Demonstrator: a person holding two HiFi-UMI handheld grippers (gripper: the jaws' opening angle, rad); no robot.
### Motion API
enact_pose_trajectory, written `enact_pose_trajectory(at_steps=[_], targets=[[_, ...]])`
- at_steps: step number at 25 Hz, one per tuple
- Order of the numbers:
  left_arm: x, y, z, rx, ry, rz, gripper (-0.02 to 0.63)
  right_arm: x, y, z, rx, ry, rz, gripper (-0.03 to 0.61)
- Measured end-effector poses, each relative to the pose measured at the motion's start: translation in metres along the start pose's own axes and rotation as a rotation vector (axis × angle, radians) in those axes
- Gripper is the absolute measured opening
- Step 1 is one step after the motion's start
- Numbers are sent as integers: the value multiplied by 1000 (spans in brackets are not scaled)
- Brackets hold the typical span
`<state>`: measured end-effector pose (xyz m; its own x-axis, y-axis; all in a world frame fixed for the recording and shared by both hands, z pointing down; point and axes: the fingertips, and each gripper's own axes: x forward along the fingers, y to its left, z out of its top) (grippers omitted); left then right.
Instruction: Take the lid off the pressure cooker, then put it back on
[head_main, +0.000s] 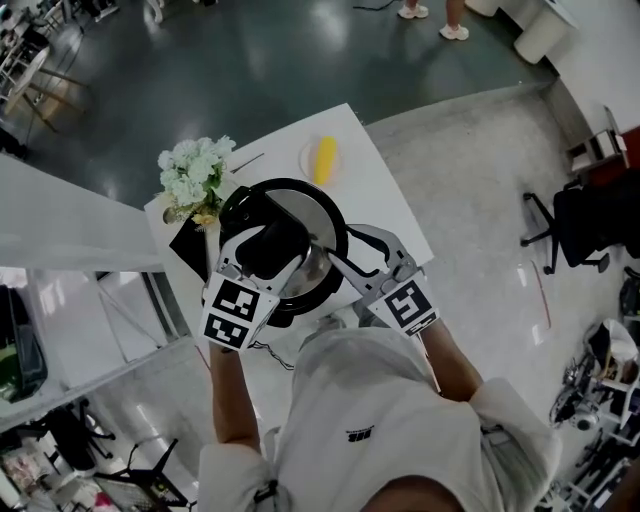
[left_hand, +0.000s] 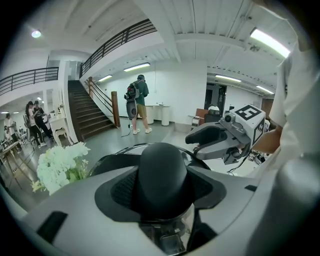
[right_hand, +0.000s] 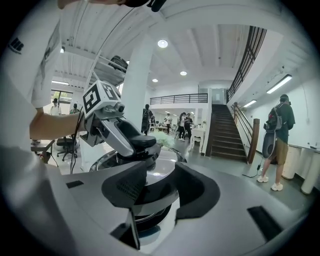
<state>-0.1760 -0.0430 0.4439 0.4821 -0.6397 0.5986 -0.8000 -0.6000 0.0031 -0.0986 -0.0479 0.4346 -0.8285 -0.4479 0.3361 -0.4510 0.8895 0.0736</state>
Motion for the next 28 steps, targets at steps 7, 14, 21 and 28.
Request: enact_pose_trajectory(at_steps=[7,14,21,28], targets=[[25,-15,17,26,1,-42,287,-17,-24,-5,15,2,-53,180],[57,-30,35,28,13,-62,287,-38,-56,-16,4,-17,-79,181],[96,-41,55,46,23,-86,287,-54,-90,-32,36,-6,-113,181],[136,-58,78,56,28,-105,287,-75,-126,-48,71,10,-150,181]])
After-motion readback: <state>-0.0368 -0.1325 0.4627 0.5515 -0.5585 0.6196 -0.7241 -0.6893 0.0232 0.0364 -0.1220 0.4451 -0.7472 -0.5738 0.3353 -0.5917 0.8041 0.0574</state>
